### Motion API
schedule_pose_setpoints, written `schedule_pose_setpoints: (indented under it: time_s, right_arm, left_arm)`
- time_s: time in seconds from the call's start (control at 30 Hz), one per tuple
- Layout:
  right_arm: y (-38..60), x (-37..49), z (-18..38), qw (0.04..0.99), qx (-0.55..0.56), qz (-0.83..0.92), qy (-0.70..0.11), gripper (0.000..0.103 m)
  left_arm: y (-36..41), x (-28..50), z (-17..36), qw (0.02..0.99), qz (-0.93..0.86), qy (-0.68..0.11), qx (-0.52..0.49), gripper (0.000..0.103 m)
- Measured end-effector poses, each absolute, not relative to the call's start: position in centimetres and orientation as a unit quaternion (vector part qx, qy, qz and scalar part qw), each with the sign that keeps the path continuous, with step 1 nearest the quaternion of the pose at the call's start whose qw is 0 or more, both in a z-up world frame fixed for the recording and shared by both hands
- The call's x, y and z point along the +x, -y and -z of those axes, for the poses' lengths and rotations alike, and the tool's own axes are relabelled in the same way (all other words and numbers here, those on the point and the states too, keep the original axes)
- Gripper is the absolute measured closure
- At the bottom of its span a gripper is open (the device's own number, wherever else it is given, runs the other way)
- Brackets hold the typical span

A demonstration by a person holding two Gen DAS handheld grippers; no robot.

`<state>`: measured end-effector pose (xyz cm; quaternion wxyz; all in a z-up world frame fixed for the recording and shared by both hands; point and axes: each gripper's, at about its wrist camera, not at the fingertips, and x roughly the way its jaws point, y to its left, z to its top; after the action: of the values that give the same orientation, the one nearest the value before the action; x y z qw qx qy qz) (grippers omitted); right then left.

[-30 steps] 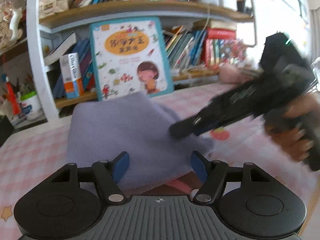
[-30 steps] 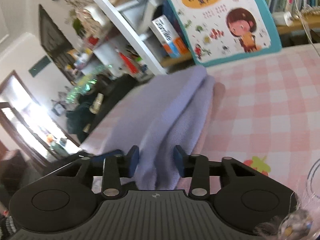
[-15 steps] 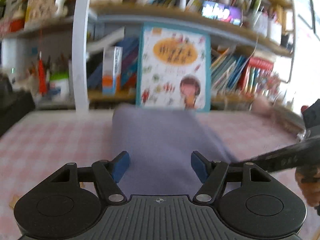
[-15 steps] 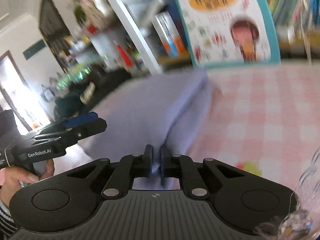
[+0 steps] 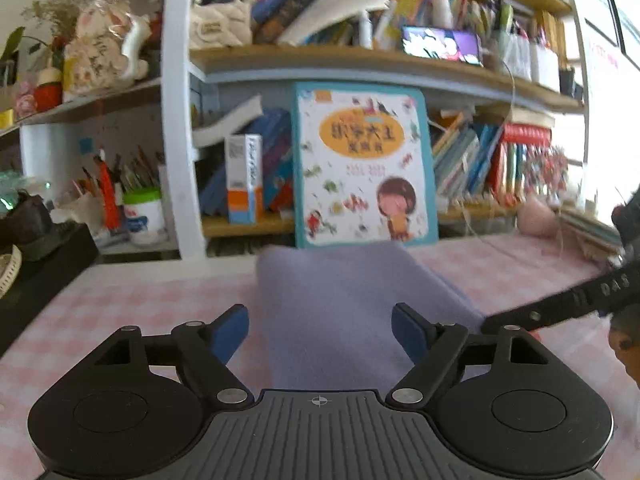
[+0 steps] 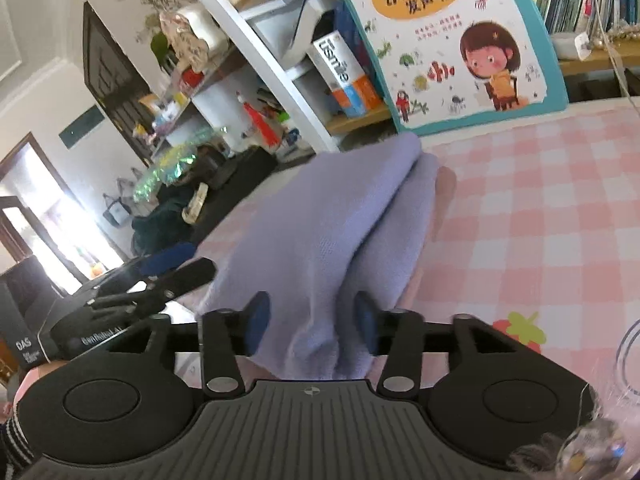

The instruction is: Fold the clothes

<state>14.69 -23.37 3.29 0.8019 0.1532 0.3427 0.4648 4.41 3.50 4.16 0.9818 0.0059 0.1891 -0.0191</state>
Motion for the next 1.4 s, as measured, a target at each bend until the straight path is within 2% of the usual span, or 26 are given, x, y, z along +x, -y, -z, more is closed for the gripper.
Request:
schedule_pose_setpoints:
  time_s: [0.03,0.07,0.13,0.33,0.63,0.87,0.9,0.93,0.97,1.07,1.13,1.27,1.4]
  right_arm:
    - [23.6,14.6,-3.6,0.806,0.155,-0.461,-0.337,0.052]
    - [23.9,14.5,-3.9,0.811,0.156,-0.457,-0.330,0.044]
    - [24.4,14.7,-4.3,0.820,0.164,-0.443,-0.324,0.037]
    - [25.5,16.7,-2.9,0.812,0.205,-0.407,-0.364,0.037]
    - [24.5,17.9,-0.7,0.782,0.240,-0.402,-0.412,0.037]
    - [21.6,18.3,-1.7,0.774,0.203,-0.400,-0.447,0.046]
    - [21.1,18.3,-1.9,0.778,0.192,-0.397,-0.447,0.046]
    - [20.7,18.3,-2.0,0.782,0.183,-0.394,-0.446,0.049]
    - [20.5,18.3,-2.0,0.786,0.178,-0.392,-0.443,0.053]
    - [20.0,17.7,-2.1,0.802,0.156,-0.393,-0.423,0.063]
    - [19.6,16.8,-2.4,0.819,0.127,-0.394,-0.398,0.067]
    - [19.1,15.3,-2.7,0.843,0.084,-0.390,-0.361,0.071]
    - [19.1,14.9,-2.9,0.852,0.079,-0.388,-0.343,0.074]
  left_arm:
    - [-4.2,4.7,-4.5,0.982,0.020,-0.189,-0.007,0.020]
    - [-4.9,4.9,-4.8,0.982,0.020,-0.188,-0.020,0.019]
    - [-6.2,5.9,-4.9,0.979,0.025,-0.198,-0.047,0.018]
    - [-8.3,9.2,-2.7,0.956,0.039,-0.270,-0.107,0.018]
    - [-10.8,11.0,-0.5,0.928,0.094,-0.304,-0.193,0.018]
    - [-11.8,13.5,0.9,0.894,0.136,-0.340,-0.260,0.019]
    - [-11.7,13.6,1.3,0.890,0.142,-0.339,-0.269,0.021]
    - [-11.6,13.8,1.6,0.887,0.149,-0.338,-0.279,0.029]
    - [-11.3,13.8,1.8,0.886,0.150,-0.336,-0.282,0.032]
    - [-10.0,13.2,1.2,0.908,0.139,-0.317,-0.237,0.044]
    - [-9.1,12.6,0.6,0.920,0.134,-0.306,-0.203,0.047]
    - [-7.8,11.7,-0.5,0.938,0.129,-0.284,-0.152,0.050]
    - [-7.8,11.5,-1.1,0.941,0.132,-0.275,-0.147,0.051]
